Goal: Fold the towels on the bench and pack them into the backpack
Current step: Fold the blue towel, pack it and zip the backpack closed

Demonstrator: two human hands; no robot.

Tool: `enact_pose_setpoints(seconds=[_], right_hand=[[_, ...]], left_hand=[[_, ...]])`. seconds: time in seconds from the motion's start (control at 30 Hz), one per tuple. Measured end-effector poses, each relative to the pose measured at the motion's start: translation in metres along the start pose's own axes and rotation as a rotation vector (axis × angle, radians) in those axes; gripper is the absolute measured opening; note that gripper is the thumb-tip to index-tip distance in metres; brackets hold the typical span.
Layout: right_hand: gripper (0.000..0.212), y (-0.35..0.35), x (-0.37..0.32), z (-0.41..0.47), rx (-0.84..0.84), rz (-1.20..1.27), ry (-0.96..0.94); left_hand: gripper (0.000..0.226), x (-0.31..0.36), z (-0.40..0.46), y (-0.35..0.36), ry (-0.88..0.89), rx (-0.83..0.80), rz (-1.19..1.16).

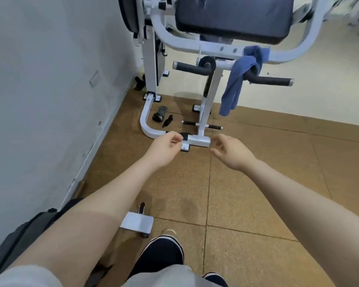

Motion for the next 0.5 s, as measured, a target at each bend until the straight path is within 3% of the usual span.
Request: enact_pose_setpoints(seconds=[0.5], right_hand=[[0.023,-0.123,0.187,0.265,0.148,0.035,0.226]], left_hand=[[0.030,0.112,0.370,0.055,0.193,-0.247,0.145]])
Point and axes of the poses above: each hand's wrist, its own z-axis towards the middle knuckle, its own y-axis out of the palm, x = y × z, the point moved 4 cm from there along z, towards the middle knuckle, and after that the axes turned 10 degrees about -z, right-handed, at the moved point
